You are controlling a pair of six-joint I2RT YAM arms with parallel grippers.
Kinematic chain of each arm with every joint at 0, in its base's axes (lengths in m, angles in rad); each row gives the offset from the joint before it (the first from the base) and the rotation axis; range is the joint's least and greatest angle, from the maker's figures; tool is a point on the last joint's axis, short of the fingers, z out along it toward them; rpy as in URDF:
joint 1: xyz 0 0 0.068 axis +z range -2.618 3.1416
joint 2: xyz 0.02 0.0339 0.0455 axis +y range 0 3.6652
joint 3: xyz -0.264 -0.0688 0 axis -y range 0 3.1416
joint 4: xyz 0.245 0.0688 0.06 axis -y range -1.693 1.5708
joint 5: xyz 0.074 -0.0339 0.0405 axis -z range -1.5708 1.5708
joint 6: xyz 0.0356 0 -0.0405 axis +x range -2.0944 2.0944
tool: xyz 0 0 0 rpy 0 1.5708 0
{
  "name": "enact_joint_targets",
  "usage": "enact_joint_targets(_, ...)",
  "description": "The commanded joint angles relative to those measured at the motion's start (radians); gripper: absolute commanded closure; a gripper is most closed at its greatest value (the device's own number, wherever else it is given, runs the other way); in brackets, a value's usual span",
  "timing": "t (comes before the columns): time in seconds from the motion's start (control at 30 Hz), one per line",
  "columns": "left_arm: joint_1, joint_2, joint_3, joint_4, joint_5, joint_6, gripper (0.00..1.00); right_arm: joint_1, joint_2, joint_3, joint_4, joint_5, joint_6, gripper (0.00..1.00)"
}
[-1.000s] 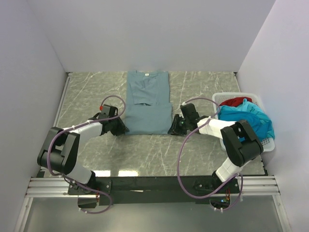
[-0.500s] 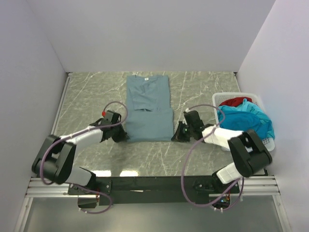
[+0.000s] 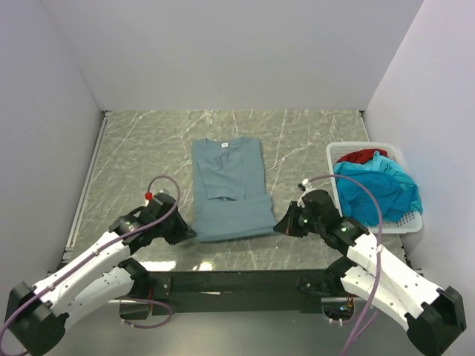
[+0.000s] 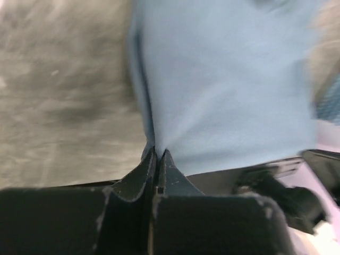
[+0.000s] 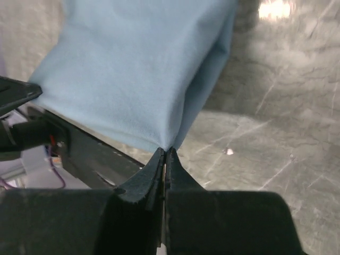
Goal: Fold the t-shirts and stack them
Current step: Fold the tshirt
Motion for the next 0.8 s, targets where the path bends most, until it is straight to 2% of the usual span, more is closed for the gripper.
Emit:
enact_joint_targets(0.0,-0.001,-0.044,0.15,-0.118,-0.109,0.004,0.99,-0.014,-0.029,0.096,-0.084,0.089,-0.02,1.0)
enact_joint_targets(0.03,-0.001,-0.044,0.173,-0.122,-0.179,0.011,0.99,-0.025,-0.011,0.124,-0.041,0.092,-0.029,1.0)
enact_joint_targets(0.13,0.001,-0.015,0.238,-0.042,-0.271,0.044,0.99,-0.062,0.061,0.193,0.057,0.096,-0.052,1.0)
enact_joint_targets(0.33,0.028,0.144,0.458,0.042,-0.37,0.173,0.99,-0.135,0.233,0.409,0.106,0.079,-0.132,1.0)
enact_joint_targets(0.47,0.102,0.245,0.542,0.103,-0.355,0.273,0.99,-0.198,0.314,0.508,0.125,-0.012,-0.15,1.0)
enact_joint_targets(0.6,0.22,0.31,0.592,0.167,-0.251,0.322,0.99,-0.241,0.432,0.642,0.065,-0.088,-0.187,1.0)
enact_joint_targets(0.77,0.266,0.4,0.638,0.256,-0.184,0.356,0.99,-0.28,0.535,0.704,0.092,-0.243,-0.182,1.0)
